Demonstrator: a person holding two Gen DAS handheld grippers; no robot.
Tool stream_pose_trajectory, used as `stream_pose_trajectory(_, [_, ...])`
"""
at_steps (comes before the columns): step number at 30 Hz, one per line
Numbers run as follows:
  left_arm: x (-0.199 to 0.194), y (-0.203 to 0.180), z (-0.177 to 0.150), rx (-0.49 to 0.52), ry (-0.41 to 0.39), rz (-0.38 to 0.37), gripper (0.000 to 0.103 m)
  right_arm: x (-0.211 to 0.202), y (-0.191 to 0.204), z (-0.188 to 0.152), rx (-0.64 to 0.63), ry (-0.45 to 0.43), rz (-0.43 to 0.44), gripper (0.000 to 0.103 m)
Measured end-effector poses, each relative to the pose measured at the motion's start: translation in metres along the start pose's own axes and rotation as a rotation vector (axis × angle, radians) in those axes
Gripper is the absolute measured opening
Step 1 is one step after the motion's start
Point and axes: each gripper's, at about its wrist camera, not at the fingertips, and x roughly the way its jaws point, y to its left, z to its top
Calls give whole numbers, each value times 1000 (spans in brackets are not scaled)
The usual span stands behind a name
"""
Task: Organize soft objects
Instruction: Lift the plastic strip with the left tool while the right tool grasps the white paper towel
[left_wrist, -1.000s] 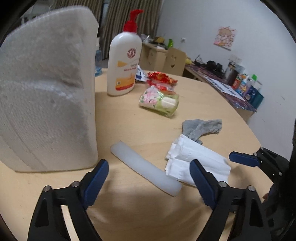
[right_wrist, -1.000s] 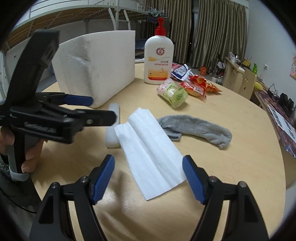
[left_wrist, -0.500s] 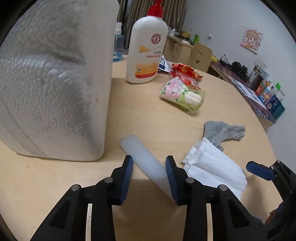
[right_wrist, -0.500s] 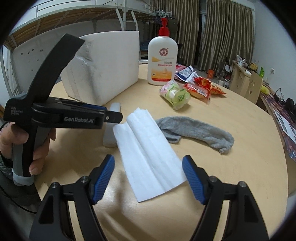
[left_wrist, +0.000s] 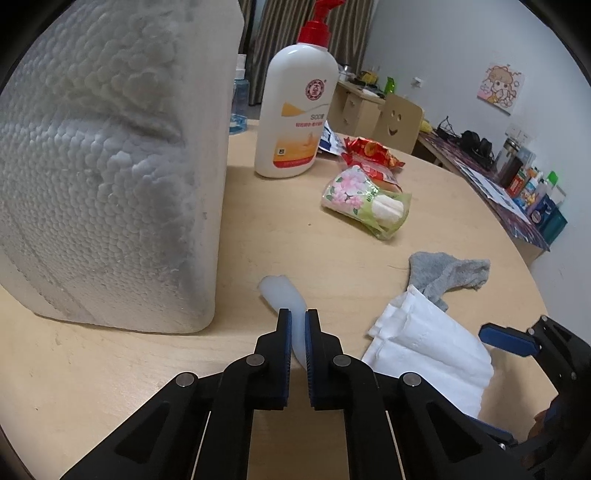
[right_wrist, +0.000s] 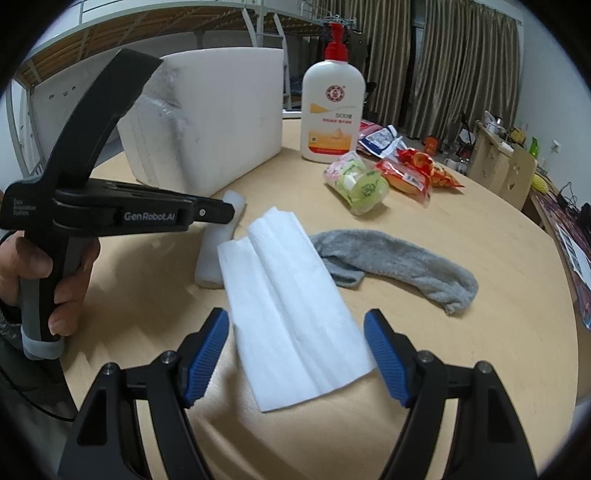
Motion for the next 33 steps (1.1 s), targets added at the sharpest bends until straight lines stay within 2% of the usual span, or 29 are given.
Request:
stream_pose_trajectory(4, [-4, -1, -1, 17, -9, -17, 7, 5, -1, 2, -4, 19, 0, 78])
stream_pose_trajectory(6, [-7, -1, -2, 23, -22, -18, 7, 7, -3, 2, 3, 37, 12, 70])
stream_pose_trajectory(8, [-11, -1, -2, 39, -29, -25, 7, 12, -4, 1, 3, 60, 10, 52])
stream_pose_trajectory(10, [-14, -2, -2, 53, -35, -34, 7, 14, -5, 0, 9, 69, 10, 47])
stream_pose_trajectory(14, [-20, -1, -3, 69, -42, -53, 7, 10, -5, 1, 20, 71, 3, 23])
stream_pose_trajectory(16, [-24, -1, -4, 76, -52, -55, 7, 9, -2, 0, 17, 73, 3, 19])
stream_pose_trajectory(23, [-37, -2, -6, 100, -75, -71, 7, -7, -1, -2, 100, 16, 29, 19])
stream_pose_trajectory(33, [-73, -9, -7, 156, -157, -74, 7, -46, 5, 1, 176, -110, 9, 19])
